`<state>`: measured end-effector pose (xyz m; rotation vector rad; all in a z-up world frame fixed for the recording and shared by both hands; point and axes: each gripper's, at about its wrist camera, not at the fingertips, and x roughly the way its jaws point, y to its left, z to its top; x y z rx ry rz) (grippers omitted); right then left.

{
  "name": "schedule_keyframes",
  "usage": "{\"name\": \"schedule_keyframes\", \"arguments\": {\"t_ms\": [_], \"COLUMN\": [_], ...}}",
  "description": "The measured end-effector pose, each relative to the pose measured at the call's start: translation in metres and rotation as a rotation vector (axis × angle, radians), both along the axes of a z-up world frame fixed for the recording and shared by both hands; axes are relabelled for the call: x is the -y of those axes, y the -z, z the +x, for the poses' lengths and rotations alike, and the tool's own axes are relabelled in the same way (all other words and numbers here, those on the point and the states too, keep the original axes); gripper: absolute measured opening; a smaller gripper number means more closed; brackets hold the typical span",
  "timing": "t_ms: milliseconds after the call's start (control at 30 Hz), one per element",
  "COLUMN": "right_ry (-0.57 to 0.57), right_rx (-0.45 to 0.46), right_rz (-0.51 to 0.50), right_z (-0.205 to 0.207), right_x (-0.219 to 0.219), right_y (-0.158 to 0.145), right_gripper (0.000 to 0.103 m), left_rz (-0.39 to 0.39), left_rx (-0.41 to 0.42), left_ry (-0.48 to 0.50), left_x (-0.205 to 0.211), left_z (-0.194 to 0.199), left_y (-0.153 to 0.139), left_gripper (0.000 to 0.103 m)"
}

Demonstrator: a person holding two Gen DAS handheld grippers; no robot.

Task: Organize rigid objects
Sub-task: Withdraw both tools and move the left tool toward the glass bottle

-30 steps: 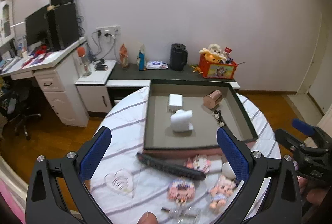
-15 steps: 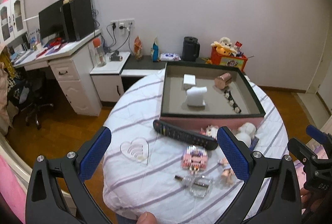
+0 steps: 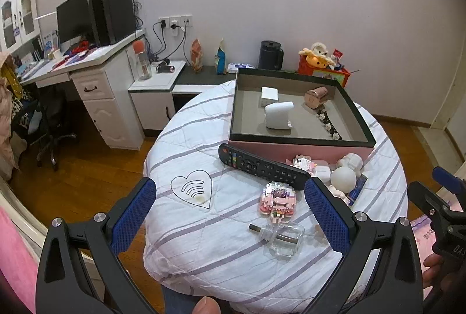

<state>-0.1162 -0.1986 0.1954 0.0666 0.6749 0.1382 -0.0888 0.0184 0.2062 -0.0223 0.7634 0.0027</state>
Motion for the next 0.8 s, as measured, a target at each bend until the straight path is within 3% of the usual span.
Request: {"name": "schedule_keyframes", "arguments": {"t_ms": [467, 800], "right_ry": [0.013, 0.057], "right_rx": [-0.016, -0.068], "right_rz": [-0.012, -0.013], "right_z": [0.002, 0.009], "right_x": [0.002, 0.018], "right_y": [0.004, 0.02], "right_gripper": [0.103, 0.103], "left_rz": [-0.008, -0.033], "left_rx": [-0.023, -0.097], "left_ry": [-0.008, 0.035], "left_x": [-0.006, -0.01], "left_z": [0.002, 0.003], "left_y": [0.011, 0.046], "left_gripper": [0.103, 0.103]}}
